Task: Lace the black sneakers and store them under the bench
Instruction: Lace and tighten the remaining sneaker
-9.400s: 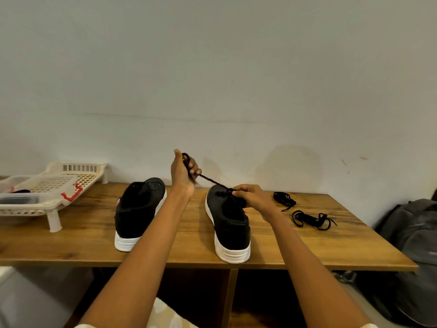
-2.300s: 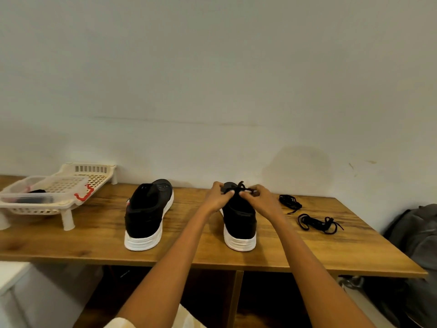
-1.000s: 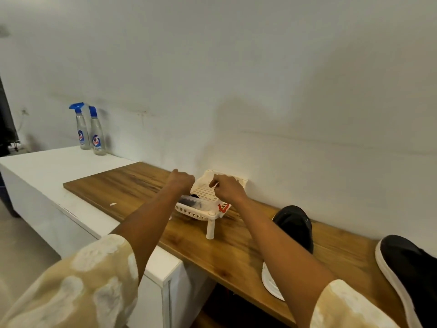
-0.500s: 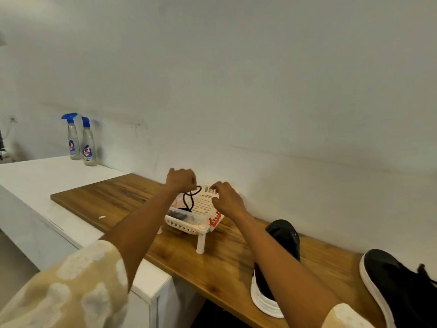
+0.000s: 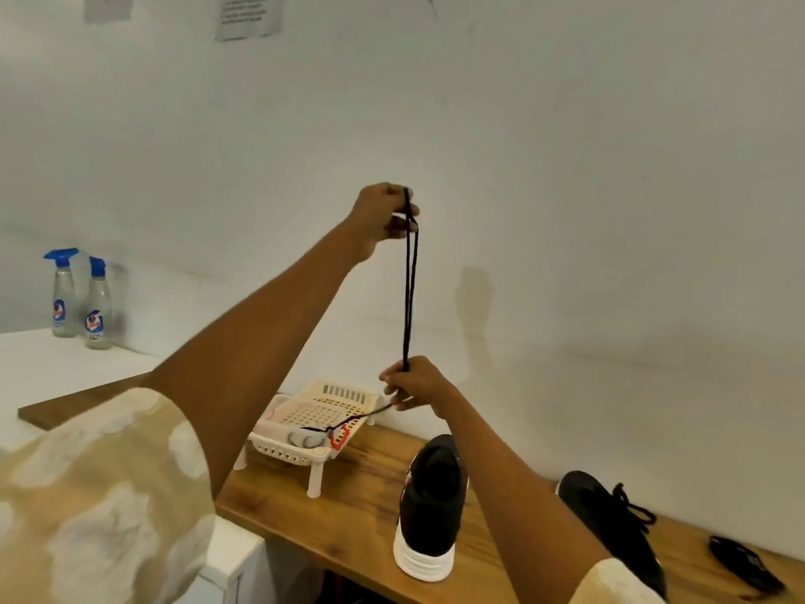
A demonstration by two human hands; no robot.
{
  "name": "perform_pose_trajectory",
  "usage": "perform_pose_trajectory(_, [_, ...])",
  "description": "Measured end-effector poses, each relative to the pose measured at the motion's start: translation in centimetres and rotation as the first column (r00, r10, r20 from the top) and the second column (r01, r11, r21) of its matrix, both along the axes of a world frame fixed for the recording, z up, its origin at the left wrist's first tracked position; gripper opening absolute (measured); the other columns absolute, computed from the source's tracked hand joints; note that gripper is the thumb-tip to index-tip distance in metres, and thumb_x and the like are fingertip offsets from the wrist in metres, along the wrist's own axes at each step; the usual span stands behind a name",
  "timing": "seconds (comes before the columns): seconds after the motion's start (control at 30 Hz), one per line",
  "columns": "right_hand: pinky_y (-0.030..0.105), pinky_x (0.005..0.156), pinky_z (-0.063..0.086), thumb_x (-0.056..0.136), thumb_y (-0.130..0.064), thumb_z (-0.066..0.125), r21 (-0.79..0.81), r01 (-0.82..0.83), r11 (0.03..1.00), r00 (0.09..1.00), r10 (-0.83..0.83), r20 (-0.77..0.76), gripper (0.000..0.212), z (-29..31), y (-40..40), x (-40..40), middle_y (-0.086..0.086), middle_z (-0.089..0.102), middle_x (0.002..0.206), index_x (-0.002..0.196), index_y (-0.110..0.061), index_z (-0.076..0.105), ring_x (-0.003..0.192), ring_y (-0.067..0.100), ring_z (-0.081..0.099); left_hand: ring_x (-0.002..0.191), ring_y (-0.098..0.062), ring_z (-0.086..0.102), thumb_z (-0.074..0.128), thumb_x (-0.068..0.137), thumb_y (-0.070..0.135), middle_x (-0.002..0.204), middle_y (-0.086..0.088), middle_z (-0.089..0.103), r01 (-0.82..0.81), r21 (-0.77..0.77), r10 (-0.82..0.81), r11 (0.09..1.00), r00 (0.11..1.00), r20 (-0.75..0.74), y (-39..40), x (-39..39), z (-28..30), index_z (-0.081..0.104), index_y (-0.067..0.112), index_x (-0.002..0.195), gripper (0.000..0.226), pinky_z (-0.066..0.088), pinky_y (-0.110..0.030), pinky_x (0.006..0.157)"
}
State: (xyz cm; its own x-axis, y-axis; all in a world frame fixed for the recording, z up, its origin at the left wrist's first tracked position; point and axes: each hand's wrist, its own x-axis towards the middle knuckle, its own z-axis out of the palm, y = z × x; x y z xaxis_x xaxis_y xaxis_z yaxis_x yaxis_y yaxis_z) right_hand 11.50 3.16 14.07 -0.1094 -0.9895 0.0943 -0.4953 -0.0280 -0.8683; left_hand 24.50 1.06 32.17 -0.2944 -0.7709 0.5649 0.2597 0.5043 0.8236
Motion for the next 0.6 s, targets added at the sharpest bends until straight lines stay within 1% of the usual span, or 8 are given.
perform_pose_trajectory(0.07, [0.027,0.060,0.053,0.092,-0.008,0.055,0.005,0.156,0.988,0.986,-0.155,-0.062,0.023,-0.8,1.1,-3.0,0.011,0.061,0.092,0.111,0.002,0.062,0.061,0.016,0.058,0.040,-0.009,0.046,0.045,0.098,0.012,0.066,-0.001,0.051,-0.031,0.101,0.046,0.994,0.987,-0.151,0.7,0.3,1.2,0.051,0.016,0.078,0.021,0.035,-0.017,0.043])
perform_pose_trajectory(0.13, [0.026,0.056,0.051,0.093,-0.010,0.053,-0.022,0.288,0.957,0.953,-0.289,-0.090,0.022,-0.8,2.5,-6.0,0.013,0.061,0.093,0.110,0.000,0.063,0.059,0.016,0.058,0.033,-0.005,0.036,0.045,0.099,0.016,0.063,0.000,0.046,-0.123,0.147,0.147,0.981,0.975,-0.168,0.7,1.0,1.4,0.048,0.017,0.077,0.022,0.026,-0.015,0.040])
perform_pose_trajectory(0.2, [0.027,0.054,0.050,0.093,-0.009,0.053,-0.094,0.386,0.918,0.920,-0.391,-0.036,0.021,0.1,3.8,-8.7,0.015,0.062,0.087,0.108,0.002,0.063,0.057,0.019,0.057,0.029,-0.004,0.033,0.047,0.098,0.020,0.063,0.001,0.046,-0.216,0.133,0.224,0.967,0.973,-0.053,0.5,1.5,0.8,0.047,0.018,0.076,0.022,0.022,-0.012,0.038])
perform_pose_trajectory(0.27, [0.035,0.060,0.054,0.093,-0.010,0.053,-0.205,0.497,0.843,0.866,-0.497,0.052,0.021,1.7,4.8,-11.1,0.016,0.064,0.081,0.105,0.003,0.065,0.057,0.023,0.058,0.031,-0.005,0.032,0.049,0.097,0.020,0.065,0.000,0.048,-0.262,0.129,0.257,0.956,0.965,0.055,0.1,1.6,-0.5,0.048,0.019,0.075,0.023,0.021,-0.010,0.037])
perform_pose_trajectory(0.37, [0.047,0.076,0.057,0.091,-0.019,0.054,-0.339,0.693,0.636,0.714,-0.671,0.201,0.024,4.9,6.2,-14.5,0.016,0.068,0.083,0.101,-0.003,0.068,0.072,0.032,0.066,0.035,-0.008,0.033,0.050,0.097,0.018,0.065,-0.003,0.047,-0.301,0.132,0.275,0.944,0.944,0.182,-1.0,0.8,-3.5,0.046,0.017,0.071,0.026,0.020,-0.009,0.039])
perform_pose_trajectory(0.47, [0.048,0.079,0.056,0.092,-0.020,0.048,-0.367,0.802,0.472,0.581,-0.760,0.291,0.027,7.2,7.9,-17.1,0.016,0.068,0.092,0.104,-0.006,0.068,0.083,0.036,0.066,0.037,-0.009,0.036,0.051,0.097,0.017,0.065,-0.005,0.047,-0.282,0.151,0.238,0.948,0.937,0.254,-1.6,-0.9,-6.8,0.046,0.015,0.071,0.027,0.023,-0.010,0.039])
perform_pose_trajectory(0.53, [0.041,0.067,0.058,0.095,-0.017,0.044,-0.366,0.782,0.504,0.618,-0.698,0.360,0.028,7.6,8.8,-17.9,0.014,0.065,0.081,0.103,-0.001,0.066,0.066,0.030,0.063,0.028,-0.004,0.036,0.051,0.097,0.015,0.065,-0.006,0.047,-0.228,0.200,0.178,0.953,0.955,0.238,-1.4,-2.7,-8.8,0.046,0.014,0.072,0.025,0.026,-0.010,0.035])
perform_pose_trajectory(0.6, [0.029,0.048,0.053,0.100,-0.025,0.040,-0.313,0.692,0.651,0.713,-0.550,0.434,0.033,7.2,9.3,-17.5,0.011,0.060,0.070,0.096,-0.001,0.062,0.052,0.023,0.055,0.026,-0.003,0.037,0.051,0.097,0.014,0.065,-0.006,0.046,-0.153,0.230,0.101,0.961,0.970,0.222,-0.7,-5.0,-10.1,0.046,0.013,0.074,0.024,0.029,-0.011,0.034])
